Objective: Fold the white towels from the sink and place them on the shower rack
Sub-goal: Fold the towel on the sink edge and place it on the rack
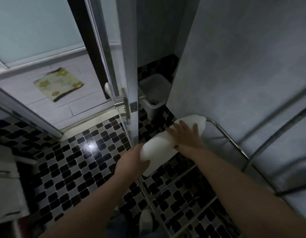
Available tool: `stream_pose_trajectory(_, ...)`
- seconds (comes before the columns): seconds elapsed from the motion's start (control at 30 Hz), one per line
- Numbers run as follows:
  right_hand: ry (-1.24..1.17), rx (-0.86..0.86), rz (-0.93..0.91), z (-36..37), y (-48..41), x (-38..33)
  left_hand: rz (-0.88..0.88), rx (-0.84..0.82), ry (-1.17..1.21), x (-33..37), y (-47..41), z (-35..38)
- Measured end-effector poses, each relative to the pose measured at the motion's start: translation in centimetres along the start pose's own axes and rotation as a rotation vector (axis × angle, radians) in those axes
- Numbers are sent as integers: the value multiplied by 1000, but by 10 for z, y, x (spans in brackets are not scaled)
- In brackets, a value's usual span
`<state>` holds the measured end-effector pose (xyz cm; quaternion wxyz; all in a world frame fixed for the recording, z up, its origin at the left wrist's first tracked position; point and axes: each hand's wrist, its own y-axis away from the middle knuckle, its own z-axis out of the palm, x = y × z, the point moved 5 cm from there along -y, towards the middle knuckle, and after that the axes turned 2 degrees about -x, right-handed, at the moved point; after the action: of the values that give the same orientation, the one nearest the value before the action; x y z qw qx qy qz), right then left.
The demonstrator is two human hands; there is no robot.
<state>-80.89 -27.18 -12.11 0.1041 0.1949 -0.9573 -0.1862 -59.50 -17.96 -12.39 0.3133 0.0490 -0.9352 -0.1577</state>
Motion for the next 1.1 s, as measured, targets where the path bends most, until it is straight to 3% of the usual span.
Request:
stream_pose_trajectory(0.3, -222, -61, 151, -15, 12, -15, 127, -193, -48, -10, -9, -11)
stream_pose_trajectory(0.5, -359, -20, 119, -18, 16, -21, 113, -264, 213, -14, -16, -2)
stream_pose_trajectory(0.67, -316, -36, 244, -18, -24, 15, -236, -188, 577, -28, -45, 5)
stream_pose_trajectory(0.83, -93, -187, 455, -25, -69, 48, -503, -275, 751, -48, -58, 25)
stream_pose_trajectory(1.1, -240, -262, 490, -28, -105, 75, -665, -182, 1003, -43, -76, 29)
